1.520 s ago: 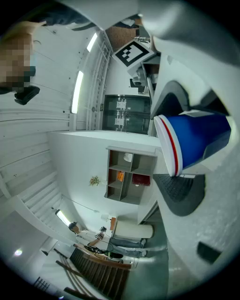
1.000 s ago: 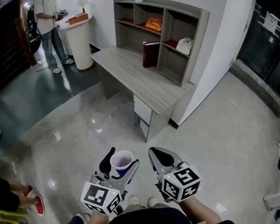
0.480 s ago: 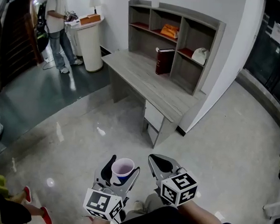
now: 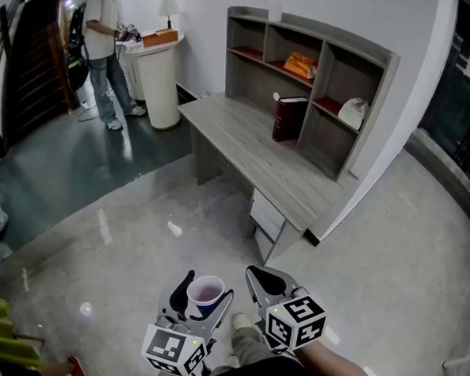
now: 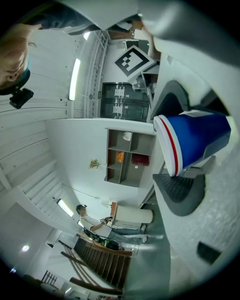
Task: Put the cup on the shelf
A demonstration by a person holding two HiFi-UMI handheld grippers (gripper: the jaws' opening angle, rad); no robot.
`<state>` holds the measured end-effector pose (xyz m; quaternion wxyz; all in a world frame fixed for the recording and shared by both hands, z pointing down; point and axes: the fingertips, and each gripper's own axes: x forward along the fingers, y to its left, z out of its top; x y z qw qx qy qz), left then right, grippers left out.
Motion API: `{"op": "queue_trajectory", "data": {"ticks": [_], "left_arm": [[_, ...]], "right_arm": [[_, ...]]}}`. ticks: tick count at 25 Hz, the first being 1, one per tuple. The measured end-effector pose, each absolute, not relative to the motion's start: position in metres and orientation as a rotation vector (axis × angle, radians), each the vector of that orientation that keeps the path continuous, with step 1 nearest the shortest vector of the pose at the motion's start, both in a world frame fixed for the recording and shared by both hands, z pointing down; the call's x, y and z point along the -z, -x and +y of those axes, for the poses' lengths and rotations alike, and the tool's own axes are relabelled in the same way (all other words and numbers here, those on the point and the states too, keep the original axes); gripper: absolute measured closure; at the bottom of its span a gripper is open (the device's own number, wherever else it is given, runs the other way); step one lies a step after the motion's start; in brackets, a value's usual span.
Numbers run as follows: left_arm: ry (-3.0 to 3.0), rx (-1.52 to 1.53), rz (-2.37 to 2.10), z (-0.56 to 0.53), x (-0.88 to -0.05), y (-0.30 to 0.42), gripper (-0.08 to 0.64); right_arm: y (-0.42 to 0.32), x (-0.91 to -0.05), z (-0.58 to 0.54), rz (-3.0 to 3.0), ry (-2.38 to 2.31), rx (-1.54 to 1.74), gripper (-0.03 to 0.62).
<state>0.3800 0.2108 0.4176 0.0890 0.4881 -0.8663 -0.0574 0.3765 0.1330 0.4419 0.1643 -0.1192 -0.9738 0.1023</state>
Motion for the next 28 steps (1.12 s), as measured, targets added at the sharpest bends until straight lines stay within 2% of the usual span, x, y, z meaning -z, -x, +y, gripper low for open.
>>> {"op": "queue_trajectory", "data": {"ticks": [15,28], "left_arm": [[-1.432,0.151,-2.615,0.131,-0.401,-0.251,0.202],[-1.413,0.140,-2.631,0.105,-0.405,-0.186,0.202]], "right_arm": [[-0.242,-0.432,0.065,-2.760,0.437,-0.281,0.592],[-0.180,-0.440,0.041,-2.742,0.478,-0.277,0.592]]}}
